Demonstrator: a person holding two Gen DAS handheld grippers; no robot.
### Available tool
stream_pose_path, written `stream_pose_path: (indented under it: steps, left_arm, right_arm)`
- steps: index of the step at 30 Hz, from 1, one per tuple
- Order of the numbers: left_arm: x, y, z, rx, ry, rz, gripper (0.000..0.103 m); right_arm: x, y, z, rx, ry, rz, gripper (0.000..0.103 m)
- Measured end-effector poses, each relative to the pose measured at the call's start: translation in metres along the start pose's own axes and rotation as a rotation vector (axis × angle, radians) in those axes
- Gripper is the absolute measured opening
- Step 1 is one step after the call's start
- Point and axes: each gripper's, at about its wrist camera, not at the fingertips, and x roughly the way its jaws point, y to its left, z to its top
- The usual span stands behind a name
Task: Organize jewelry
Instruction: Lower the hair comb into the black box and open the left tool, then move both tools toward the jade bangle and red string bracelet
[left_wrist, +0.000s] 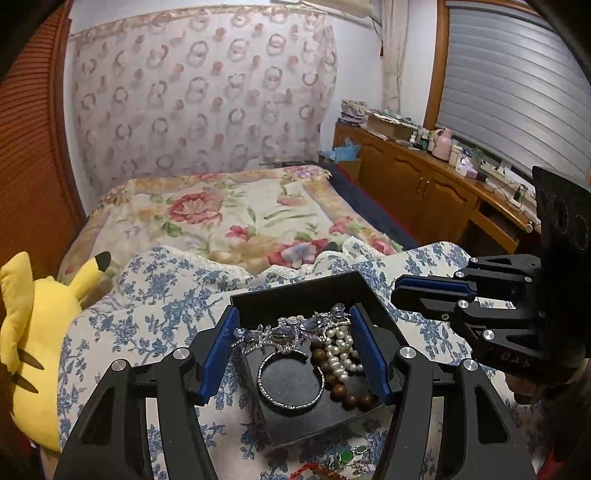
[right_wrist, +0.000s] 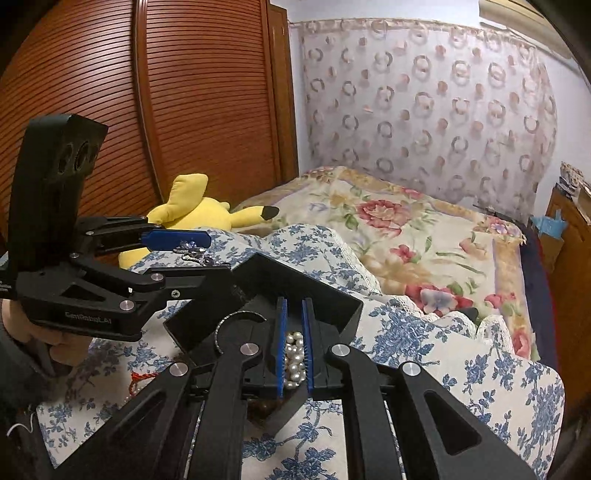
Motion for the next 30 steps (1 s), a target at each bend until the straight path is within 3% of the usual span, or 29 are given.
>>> stream_pose_path:
  steps: [12,22,30]
  left_arm:
    - [-0.019,0.004,-0.009,-0.009,-0.015,-0.001,0.059]
    - [-0.051,0.022,-0.045,-0.047,-0.011,0.039,0.06]
    - [-0.054,0.034,-0.076,-0.063,0.044,0.048,0.061]
  right_arm:
    - [-0.013,0.0,-0.013,0.005,0.02,-0.02,0.01]
    - [-0.028,0.023,-0.037,0.014,0.035,-0.024,0.01]
    - [-0.035,0.036,-0.048,0.025,0.04,-0.02,0.01]
